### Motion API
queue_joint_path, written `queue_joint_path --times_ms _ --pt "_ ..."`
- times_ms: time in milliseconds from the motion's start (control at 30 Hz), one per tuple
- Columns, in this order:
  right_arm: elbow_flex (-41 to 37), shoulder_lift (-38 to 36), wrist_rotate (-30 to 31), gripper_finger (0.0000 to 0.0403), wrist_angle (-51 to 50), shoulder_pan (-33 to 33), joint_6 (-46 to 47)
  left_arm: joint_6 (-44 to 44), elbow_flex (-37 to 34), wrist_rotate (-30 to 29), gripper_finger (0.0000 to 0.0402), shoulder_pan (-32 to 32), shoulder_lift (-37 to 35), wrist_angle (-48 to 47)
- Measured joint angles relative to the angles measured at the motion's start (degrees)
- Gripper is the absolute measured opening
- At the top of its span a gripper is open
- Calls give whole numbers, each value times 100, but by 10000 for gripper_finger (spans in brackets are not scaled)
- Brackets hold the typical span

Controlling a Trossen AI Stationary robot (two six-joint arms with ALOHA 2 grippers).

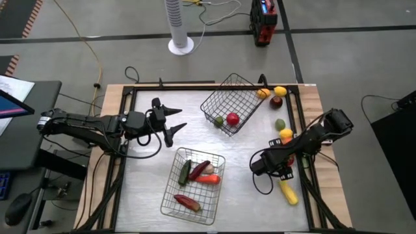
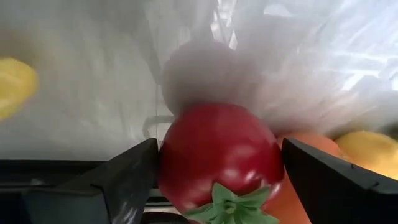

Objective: Sort produce into baskets
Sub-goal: Put the red tomato into the black wire basket

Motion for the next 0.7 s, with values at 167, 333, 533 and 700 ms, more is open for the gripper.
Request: queue_joint_path --times_ms 167,333,533,700 --pt "-10 0 -1 336 3 -15 -6 0 0 1 256 0 0 2" --pt "22 0 -2 298 -15 -15 -26 4 0 1 256 0 -6 14" --pt "668 4 -1 297 -260 -171 2 0 0 4 256 0 -155 24" --pt "1864 2 787 297 -888 -536 11 -48 0 -5 256 0 -210 58"
